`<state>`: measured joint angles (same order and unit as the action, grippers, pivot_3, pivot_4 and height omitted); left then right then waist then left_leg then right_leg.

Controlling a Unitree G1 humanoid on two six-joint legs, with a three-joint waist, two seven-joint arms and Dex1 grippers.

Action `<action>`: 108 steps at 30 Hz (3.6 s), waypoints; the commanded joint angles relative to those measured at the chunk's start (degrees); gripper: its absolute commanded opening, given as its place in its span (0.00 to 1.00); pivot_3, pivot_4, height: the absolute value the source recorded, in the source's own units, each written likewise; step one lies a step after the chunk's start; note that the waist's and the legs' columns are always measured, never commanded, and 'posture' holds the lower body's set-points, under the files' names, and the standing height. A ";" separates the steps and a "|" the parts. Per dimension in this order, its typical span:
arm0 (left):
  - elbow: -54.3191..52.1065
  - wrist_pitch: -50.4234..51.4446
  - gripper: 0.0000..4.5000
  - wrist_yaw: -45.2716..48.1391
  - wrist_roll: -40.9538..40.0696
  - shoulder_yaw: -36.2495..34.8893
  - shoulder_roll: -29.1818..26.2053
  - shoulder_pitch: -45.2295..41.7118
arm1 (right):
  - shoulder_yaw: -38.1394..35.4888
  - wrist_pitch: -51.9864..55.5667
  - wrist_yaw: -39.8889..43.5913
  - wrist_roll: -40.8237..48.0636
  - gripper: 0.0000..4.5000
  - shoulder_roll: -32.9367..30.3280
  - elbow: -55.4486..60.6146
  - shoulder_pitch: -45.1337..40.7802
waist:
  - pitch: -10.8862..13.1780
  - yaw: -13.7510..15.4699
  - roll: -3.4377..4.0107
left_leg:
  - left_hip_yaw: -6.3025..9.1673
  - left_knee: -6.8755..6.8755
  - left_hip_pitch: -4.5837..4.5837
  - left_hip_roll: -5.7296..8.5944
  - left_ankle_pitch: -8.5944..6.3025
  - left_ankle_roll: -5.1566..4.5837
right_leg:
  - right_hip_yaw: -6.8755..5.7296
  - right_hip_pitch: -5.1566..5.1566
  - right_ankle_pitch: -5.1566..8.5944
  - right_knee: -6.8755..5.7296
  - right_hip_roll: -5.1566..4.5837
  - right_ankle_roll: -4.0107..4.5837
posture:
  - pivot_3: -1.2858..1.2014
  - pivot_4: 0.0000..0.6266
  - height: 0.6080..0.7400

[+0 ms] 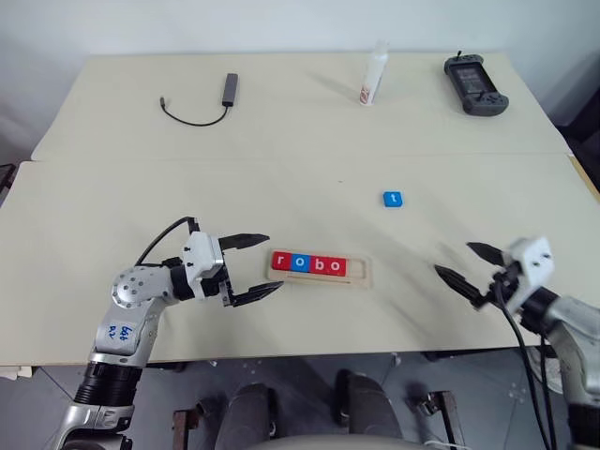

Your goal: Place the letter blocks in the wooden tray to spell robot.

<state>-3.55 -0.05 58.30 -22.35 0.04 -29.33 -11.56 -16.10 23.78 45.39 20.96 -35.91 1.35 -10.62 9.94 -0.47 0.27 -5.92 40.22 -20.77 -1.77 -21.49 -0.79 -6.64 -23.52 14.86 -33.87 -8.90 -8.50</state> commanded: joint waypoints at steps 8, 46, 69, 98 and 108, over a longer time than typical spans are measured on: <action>-3.08 -1.44 1.00 -2.38 0.43 -0.08 1.31 1.79 | 9.98 6.93 -16.79 -7.82 0.99 8.55 -13.07 -22.72 | -0.01 0.38 0.01 | 0.17 -0.06 -0.34 0.02 -0.01 0.00 | -0.24 -0.18 0.03 0.05 0.01 0.07 | 0.52 0.24 1.00; -0.45 0.44 1.00 2.09 -1.03 3.63 2.95 -1.10 | -1.45 43.42 -38.16 -2.12 0.41 24.19 41.27 6.78 | -0.03 0.19 0.06 | 0.16 -0.14 -0.30 -0.01 0.00 0.06 | -0.18 -0.20 0.03 0.05 0.04 0.07 | 0.52 0.24 1.00; -4.49 0.65 1.00 0.44 -0.83 0.90 0.31 1.72 | 22.88 -14.94 28.56 -10.66 1.00 -17.77 -13.10 -14.10 | 0.00 0.22 0.01 | 0.11 -0.07 -0.21 0.00 -0.04 -0.03 | -0.12 -0.09 0.00 0.18 0.07 0.01 | 0.52 0.24 1.00; -6.06 1.75 1.00 -1.33 -0.22 1.45 0.72 1.66 | 28.14 14.09 28.75 -7.26 0.33 -10.00 5.14 -22.88 | 0.00 0.74 0.02 | 0.36 0.10 -0.39 -0.03 -0.02 0.03 | -0.32 -0.07 0.00 0.12 0.05 0.02 | 0.52 0.24 1.00; -5.75 1.31 1.00 -0.88 -0.28 0.20 0.01 2.21 | 31.32 15.48 23.64 -8.32 0.49 -6.45 3.86 -24.32 | 0.00 0.32 0.02 | 0.34 0.09 -0.38 -0.03 -0.02 0.04 | -0.34 -0.09 0.00 0.10 0.06 0.03 | 0.52 0.24 1.00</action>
<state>-8.40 2.35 57.21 -22.30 1.06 -28.85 -9.77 15.73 38.95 69.94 12.30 -42.81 4.43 -33.58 9.94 -0.14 0.29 -5.59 40.31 -21.14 -1.81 -21.51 -0.75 -6.97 -23.61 14.86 -33.77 -8.85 -8.47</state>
